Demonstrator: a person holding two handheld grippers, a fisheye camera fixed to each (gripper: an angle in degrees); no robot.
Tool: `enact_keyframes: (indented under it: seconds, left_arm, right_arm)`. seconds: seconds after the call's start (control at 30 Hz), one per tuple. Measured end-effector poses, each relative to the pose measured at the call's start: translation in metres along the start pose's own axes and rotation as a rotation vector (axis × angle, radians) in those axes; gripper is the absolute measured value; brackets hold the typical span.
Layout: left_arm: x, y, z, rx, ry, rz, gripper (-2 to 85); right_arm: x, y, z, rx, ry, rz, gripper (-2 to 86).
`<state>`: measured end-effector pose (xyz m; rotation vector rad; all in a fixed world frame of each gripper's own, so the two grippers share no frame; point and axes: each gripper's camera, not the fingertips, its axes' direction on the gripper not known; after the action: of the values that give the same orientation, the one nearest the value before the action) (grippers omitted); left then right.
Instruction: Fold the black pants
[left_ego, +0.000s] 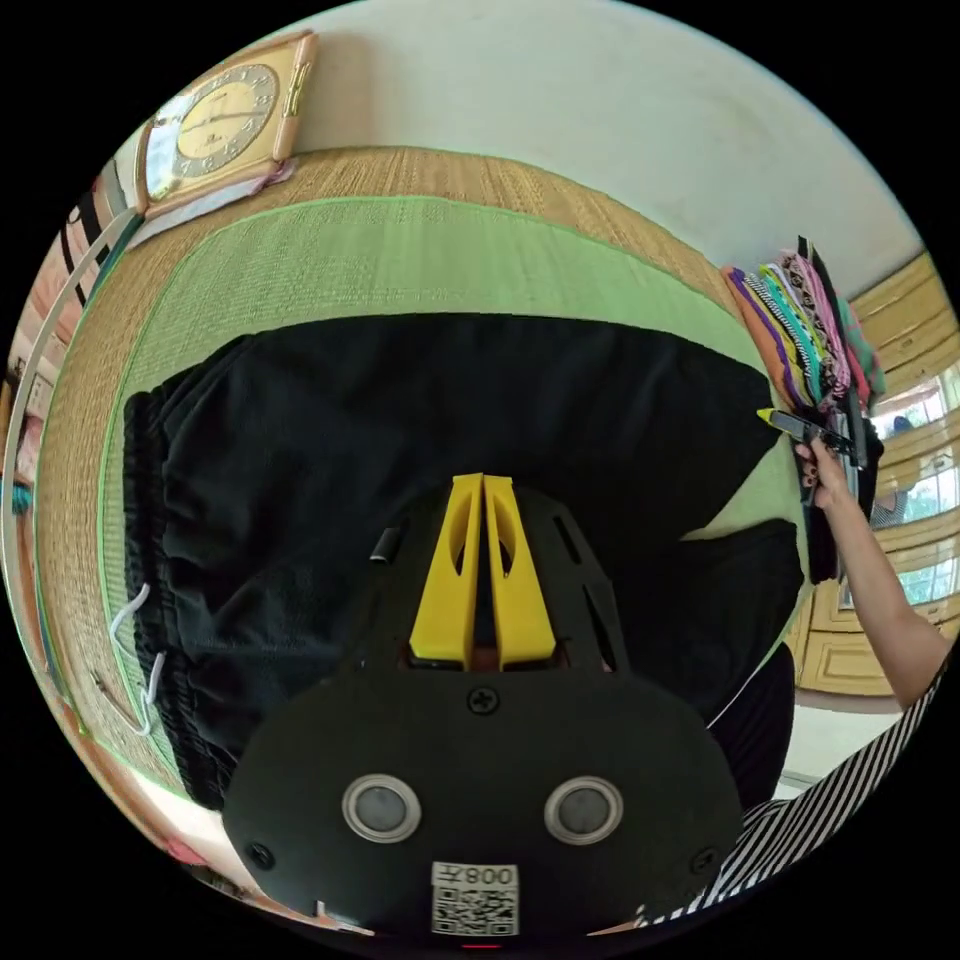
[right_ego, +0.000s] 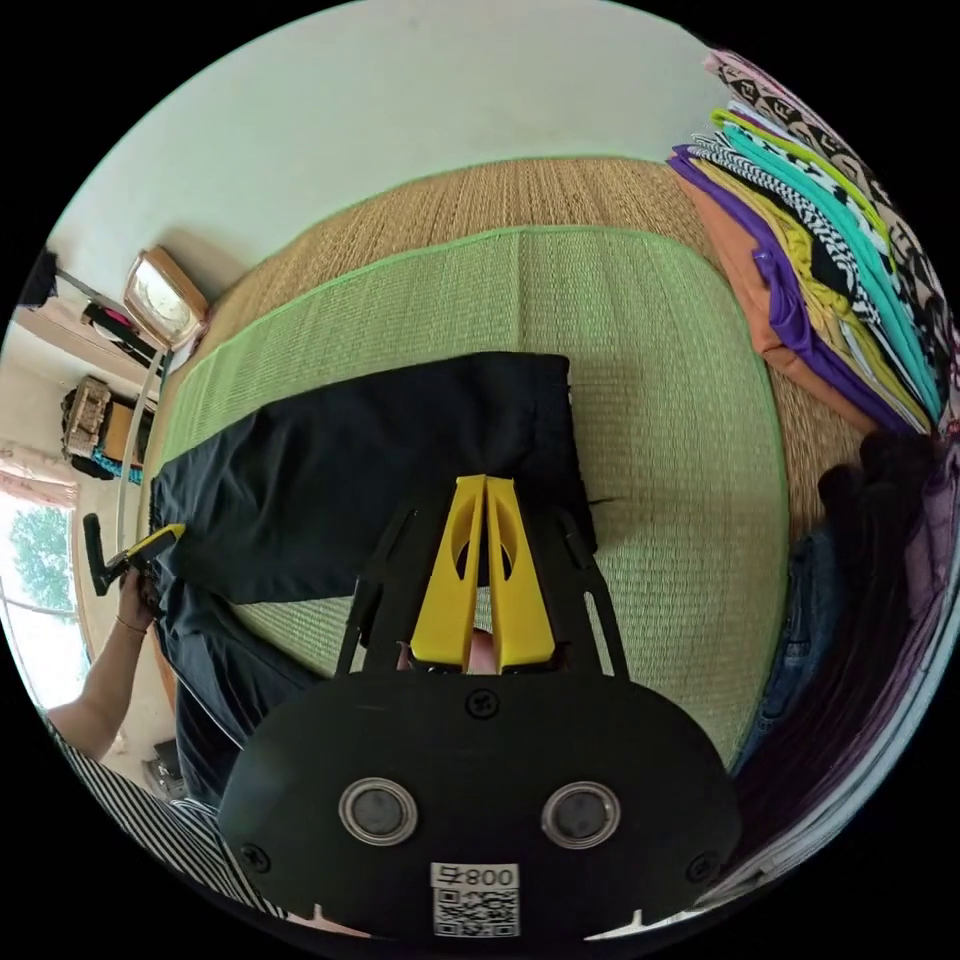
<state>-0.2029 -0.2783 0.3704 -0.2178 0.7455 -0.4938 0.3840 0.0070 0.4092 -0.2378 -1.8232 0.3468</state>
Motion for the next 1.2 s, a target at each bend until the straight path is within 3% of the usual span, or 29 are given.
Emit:
enact_keyframes:
  seconds: [0.23,0.3,0.37,0.47,0.57,0.67,0.8,1.0,1.2]
  left_arm:
    - [0.028,-0.028,-0.006,-0.010,-0.098,0.104,0.0]
    - [0.027,-0.024,-0.024,0.063,-0.088,0.094,0.0]
    - [0.015,-0.015,-0.047,0.147,-0.165,0.034,0.0]
    - [-0.021,-0.020,-0.053,0.129,-0.328,-0.120,0.0]
    - [-0.057,-0.037,-0.044,0.040,-0.289,-0.200,0.1]
    - [-0.068,-0.052,-0.052,0.068,-0.243,-0.265,0.1]
    - [-0.060,-0.053,-0.065,0.073,-0.270,-0.213,0.0]
    - [-0.044,0.028,-0.109,0.083,-0.156,-0.117,0.1]
    - [-0.041,0.141,-0.139,-0.022,-0.176,-0.164,0.1]
  right_arm:
    - [0.018,0.009,-0.014,0.010,0.035,0.063,0.0]
    - [0.021,0.013,-0.017,0.023,0.027,0.077,0.0]
    - [0.022,0.018,-0.017,0.031,0.029,0.071,0.0]
    - [0.026,0.021,-0.019,0.040,0.007,0.095,0.0]
    - [0.028,0.022,-0.021,0.040,0.006,0.105,0.0]
    - [0.030,0.020,-0.023,0.036,0.001,0.119,0.0]
    - [0.034,0.021,-0.028,0.068,-0.011,0.150,0.0]
    - [0.029,0.055,-0.064,0.164,-0.066,0.142,0.0]
    - [-0.002,0.167,-0.098,0.160,-0.103,0.071,0.0]
